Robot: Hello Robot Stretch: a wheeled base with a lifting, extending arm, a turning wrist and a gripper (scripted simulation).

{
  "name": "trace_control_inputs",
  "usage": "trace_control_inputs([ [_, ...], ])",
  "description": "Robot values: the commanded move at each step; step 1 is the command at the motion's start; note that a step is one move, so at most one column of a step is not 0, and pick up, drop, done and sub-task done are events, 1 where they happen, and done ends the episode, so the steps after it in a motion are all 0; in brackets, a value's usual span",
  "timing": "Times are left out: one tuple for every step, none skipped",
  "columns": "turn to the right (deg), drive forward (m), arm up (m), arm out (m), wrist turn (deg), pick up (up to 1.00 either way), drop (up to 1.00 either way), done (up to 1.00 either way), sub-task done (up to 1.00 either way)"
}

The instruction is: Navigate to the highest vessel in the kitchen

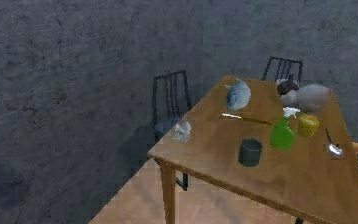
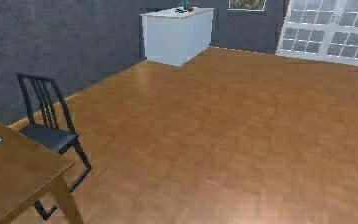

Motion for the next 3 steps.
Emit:
trace_control_inputs([
  [27.0,0.00,0.00,0.00,0.0,0.00,0.00,0.00,0.00],
  [0.0,0.05,0.00,0.00,0.0,0.00,0.00,0.00,0.00],
  [45.0,0.00,0.00,0.00,0.0,0.00,0.00,0.00,0.00],
])
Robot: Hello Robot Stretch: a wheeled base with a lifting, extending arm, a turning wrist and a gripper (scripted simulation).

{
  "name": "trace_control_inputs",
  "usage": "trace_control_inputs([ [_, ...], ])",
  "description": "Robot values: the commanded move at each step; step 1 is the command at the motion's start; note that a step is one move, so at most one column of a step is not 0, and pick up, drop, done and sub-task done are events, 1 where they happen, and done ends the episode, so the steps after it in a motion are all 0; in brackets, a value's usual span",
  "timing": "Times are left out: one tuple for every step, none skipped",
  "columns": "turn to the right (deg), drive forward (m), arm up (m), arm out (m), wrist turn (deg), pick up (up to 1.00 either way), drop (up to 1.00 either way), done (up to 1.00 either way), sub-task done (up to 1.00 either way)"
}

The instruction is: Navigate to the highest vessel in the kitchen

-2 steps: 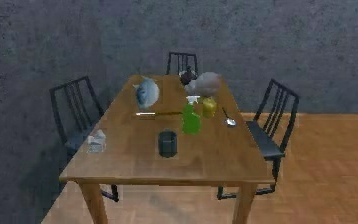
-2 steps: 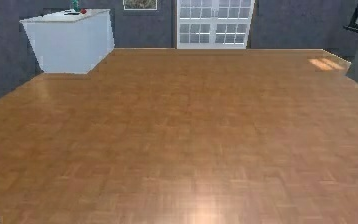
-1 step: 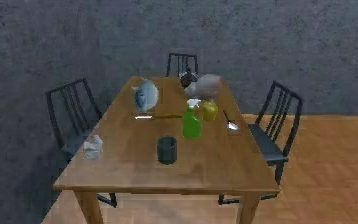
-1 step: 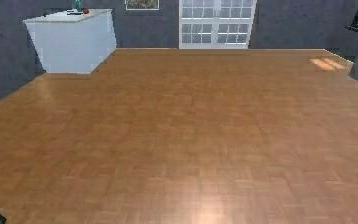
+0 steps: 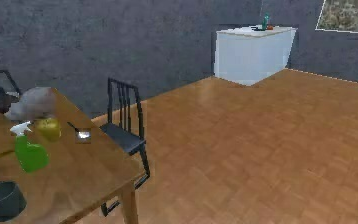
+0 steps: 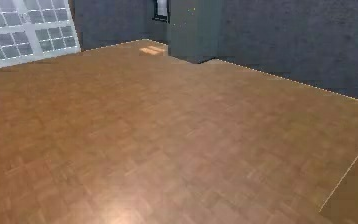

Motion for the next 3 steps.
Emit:
trace_control_inputs([
  [39.0,0.00,0.00,0.00,0.0,0.00,0.00,0.00,0.00],
  [0.0,0.35,0.00,0.00,0.0,0.00,0.00,0.00,0.00],
  [-30.0,0.00,0.00,0.00,0.0,0.00,0.00,0.00,0.00],
])
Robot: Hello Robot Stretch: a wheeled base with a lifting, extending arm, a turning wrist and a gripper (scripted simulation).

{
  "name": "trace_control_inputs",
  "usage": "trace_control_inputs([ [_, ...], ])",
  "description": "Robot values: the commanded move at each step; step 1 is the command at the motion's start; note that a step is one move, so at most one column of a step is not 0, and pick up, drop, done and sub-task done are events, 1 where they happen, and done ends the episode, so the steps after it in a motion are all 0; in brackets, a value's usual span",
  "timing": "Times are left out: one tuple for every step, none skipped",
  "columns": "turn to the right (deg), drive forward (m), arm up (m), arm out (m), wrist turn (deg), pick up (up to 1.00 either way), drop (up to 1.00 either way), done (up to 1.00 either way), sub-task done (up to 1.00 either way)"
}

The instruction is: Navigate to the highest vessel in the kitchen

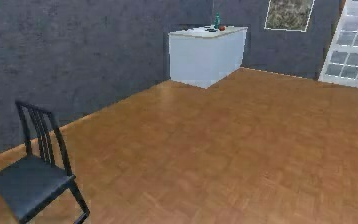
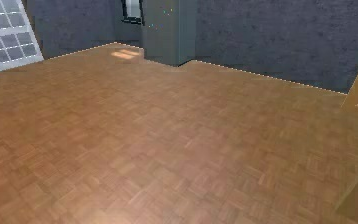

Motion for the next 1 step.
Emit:
trace_control_inputs([
  [0.0,1.00,0.00,0.00,0.0,0.00,0.00,0.00,0.00],
])
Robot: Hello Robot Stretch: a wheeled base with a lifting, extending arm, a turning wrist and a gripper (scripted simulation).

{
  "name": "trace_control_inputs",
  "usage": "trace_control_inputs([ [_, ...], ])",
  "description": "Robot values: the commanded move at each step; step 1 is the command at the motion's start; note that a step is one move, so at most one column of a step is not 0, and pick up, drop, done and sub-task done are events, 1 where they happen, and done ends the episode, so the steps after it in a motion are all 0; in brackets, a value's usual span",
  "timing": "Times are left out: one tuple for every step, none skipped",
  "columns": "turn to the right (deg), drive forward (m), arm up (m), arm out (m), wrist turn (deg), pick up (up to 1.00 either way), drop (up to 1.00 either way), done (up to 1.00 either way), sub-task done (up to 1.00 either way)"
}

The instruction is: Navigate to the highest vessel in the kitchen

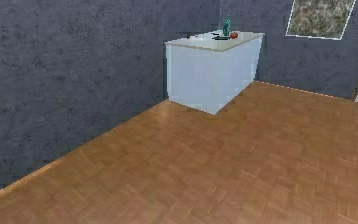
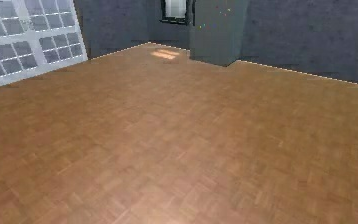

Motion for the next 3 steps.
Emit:
trace_control_inputs([
  [-9.0,0.00,0.00,0.00,0.0,0.00,0.00,0.00,0.00],
  [0.0,0.30,0.00,0.00,0.0,0.00,0.00,0.00,0.00],
  [-45.0,0.00,0.00,0.00,0.0,0.00,0.00,0.00,0.00],
])
